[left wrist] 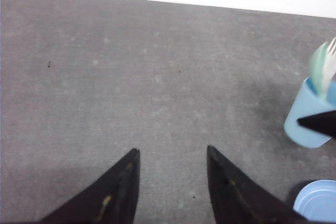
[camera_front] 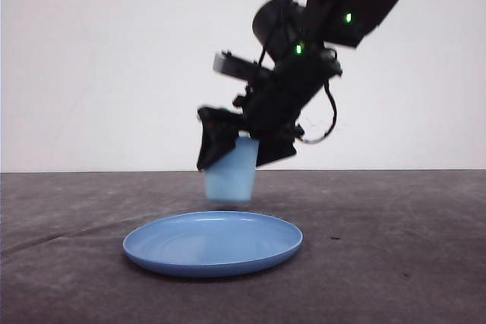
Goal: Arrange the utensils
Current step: 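Carry the cup with the right gripper onto the blue plate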
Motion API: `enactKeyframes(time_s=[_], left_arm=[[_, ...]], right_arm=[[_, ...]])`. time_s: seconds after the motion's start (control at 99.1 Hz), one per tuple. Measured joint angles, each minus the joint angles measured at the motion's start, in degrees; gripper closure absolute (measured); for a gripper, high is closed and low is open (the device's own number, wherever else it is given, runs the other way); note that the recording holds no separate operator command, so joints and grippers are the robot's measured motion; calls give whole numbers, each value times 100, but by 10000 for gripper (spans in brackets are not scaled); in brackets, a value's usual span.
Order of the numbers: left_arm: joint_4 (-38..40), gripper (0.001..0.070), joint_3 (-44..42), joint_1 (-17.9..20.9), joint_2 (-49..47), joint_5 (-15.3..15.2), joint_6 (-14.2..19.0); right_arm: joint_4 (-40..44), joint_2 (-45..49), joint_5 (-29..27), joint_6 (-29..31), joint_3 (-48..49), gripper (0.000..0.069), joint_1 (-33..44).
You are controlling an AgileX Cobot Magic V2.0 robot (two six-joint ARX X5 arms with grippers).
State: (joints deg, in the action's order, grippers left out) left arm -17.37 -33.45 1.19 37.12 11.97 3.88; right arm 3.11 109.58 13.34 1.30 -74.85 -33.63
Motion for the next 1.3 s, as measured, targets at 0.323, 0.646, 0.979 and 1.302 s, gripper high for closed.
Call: enactKeyframes(time_s=[0.323, 0.646, 0.979, 1.302], left_arm=[[2, 477, 0, -9, 0, 0, 0], [0, 477, 0, -9, 0, 0, -2], [-2, 477, 0, -9, 0, -2, -2], [-4, 477, 0, -13, 0, -2, -2]], right_arm=[[1427, -1217, -7, -2, 330, 220, -111], [1185, -2621, -267, 20, 1788, 220, -520], [212, -2964, -601, 205, 2852, 220, -1154], [-887, -2273, -1054, 136, 2852, 220, -1633]])
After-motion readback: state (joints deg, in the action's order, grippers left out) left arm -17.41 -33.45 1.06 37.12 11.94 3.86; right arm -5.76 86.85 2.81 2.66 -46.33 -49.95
